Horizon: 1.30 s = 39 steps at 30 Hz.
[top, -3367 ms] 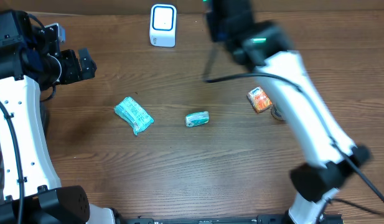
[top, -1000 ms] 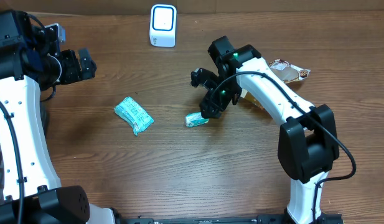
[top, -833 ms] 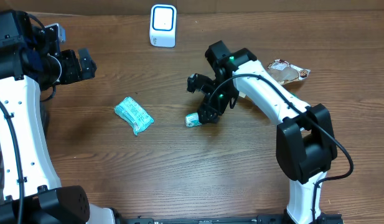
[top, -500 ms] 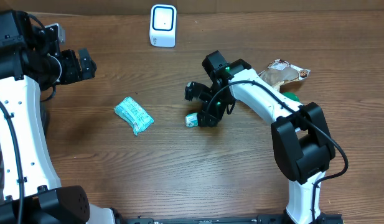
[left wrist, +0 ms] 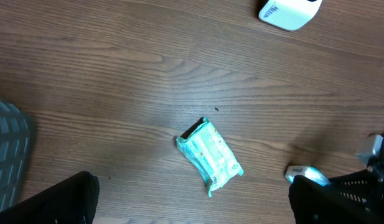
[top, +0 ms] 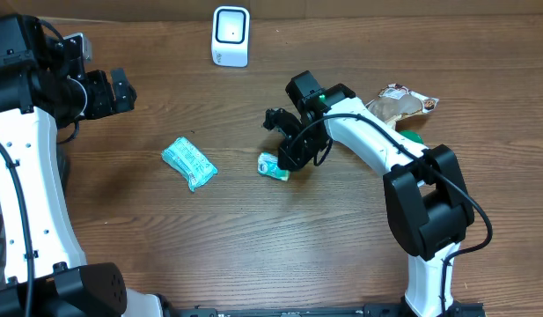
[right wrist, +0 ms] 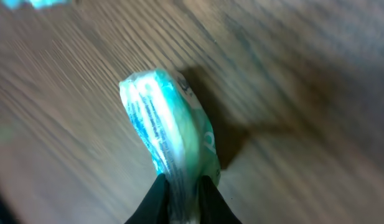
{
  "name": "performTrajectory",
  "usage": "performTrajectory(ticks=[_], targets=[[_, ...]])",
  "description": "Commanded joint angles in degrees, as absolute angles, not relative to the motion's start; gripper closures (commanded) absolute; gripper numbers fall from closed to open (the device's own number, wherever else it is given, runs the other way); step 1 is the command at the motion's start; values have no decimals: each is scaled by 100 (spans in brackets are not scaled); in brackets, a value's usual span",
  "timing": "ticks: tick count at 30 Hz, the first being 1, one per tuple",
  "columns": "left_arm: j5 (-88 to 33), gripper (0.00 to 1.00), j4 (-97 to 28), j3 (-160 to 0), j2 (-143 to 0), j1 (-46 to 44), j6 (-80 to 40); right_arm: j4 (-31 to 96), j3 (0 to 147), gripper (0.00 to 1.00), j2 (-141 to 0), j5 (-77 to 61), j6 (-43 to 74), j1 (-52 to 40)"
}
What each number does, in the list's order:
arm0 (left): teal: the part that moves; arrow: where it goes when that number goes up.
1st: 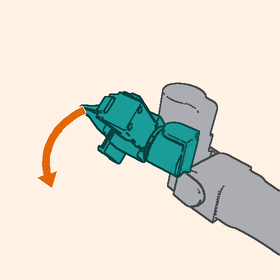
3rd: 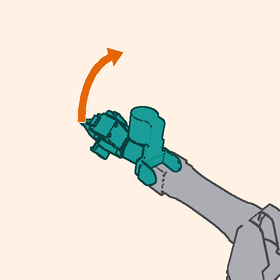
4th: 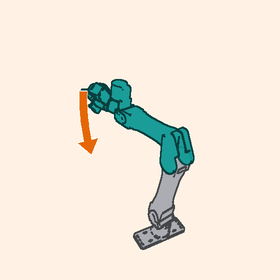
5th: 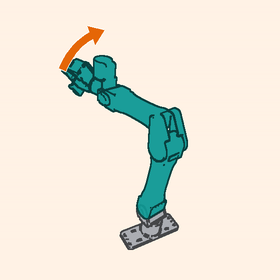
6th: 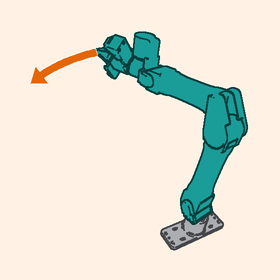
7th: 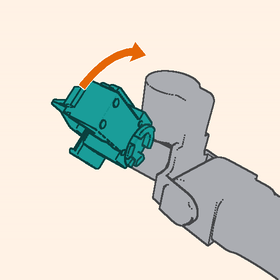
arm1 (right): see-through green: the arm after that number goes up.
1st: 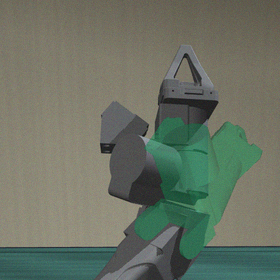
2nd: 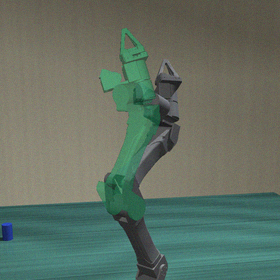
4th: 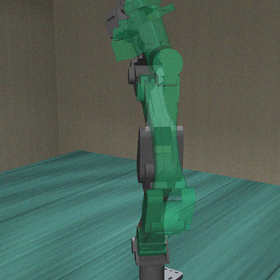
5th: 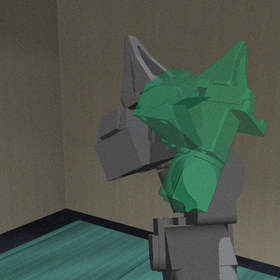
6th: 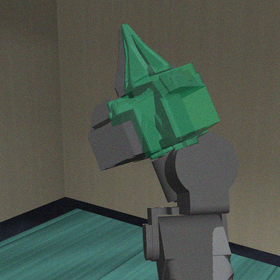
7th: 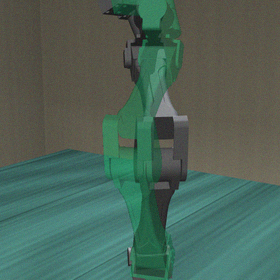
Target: Scan the item barcode
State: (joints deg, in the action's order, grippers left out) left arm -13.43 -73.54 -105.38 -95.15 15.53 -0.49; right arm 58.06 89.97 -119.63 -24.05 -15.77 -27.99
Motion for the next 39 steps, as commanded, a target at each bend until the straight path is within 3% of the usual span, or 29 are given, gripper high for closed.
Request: performTrajectory(ticks=[1, 3, 18, 31, 39], targets=[[-1337, 0, -7345, -10661, -9533, 1568, -143, 5817, 8995, 90, -11972, -3116, 270, -2805], [-1337, 0, -7347, -10661, -9533, 1568, -143, 5824, 8995, 96, -11972, -3538, 617, -2805], [-1337, 0, -7345, -10661, -9533, 1568, -143, 5813, 9013, 96, -11970, -9000, 600, -1918], [-1337, 0, -7345, -10661, -9533, 1568, -143, 5828, 9013, 96, -11970, -8993, 2589, -1249], [-1337, 0, -7345, -10661, -9533, 1568, -143, 5811, 9013, 96, -11970, -8993, 2679, -1341]])
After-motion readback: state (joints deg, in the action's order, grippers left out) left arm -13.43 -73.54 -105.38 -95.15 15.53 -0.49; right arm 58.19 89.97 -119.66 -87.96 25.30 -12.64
